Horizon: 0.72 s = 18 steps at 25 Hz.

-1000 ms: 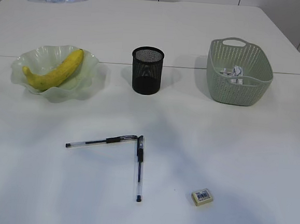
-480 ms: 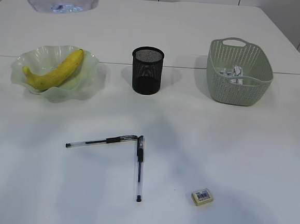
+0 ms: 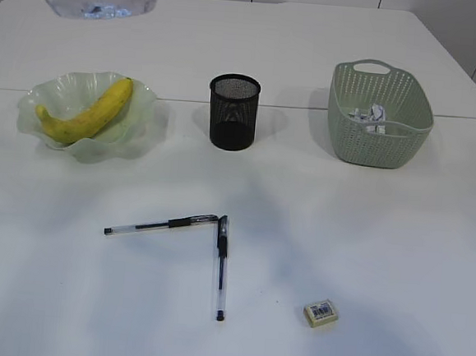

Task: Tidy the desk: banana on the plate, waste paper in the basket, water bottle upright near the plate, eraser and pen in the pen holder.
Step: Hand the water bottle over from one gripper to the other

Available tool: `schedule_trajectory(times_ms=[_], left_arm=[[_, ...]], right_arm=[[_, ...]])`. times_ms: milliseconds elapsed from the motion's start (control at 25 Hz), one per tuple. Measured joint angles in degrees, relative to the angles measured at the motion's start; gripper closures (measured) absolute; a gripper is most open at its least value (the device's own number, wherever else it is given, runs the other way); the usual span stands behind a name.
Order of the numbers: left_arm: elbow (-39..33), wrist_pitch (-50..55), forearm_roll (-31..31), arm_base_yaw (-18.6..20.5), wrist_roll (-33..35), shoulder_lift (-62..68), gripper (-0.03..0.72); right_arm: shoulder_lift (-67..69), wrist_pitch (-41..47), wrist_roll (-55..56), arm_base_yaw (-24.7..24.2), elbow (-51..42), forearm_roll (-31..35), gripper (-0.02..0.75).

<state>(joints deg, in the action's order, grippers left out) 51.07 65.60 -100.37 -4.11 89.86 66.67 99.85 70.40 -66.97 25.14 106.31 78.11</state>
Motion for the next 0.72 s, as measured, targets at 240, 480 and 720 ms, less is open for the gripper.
schedule_trajectory(times_ms=[240,480,720], left_arm=[[0.0,0.0,0.0,0.0,-1.4,0.0,0.097],[0.0,0.0,0.0,-0.2,-1.5,0.0,0.1],[0.0,0.7,0.0,-0.2,-1.5,0.0,0.155]], right_arm=[[0.0,-0.1,0.0,0.0,0.0,0.0,0.388],[0.0,0.0,0.0,0.0,0.0,0.0,0.388],[0.0,0.0,0.0,0.0,0.0,0.0,0.388]])
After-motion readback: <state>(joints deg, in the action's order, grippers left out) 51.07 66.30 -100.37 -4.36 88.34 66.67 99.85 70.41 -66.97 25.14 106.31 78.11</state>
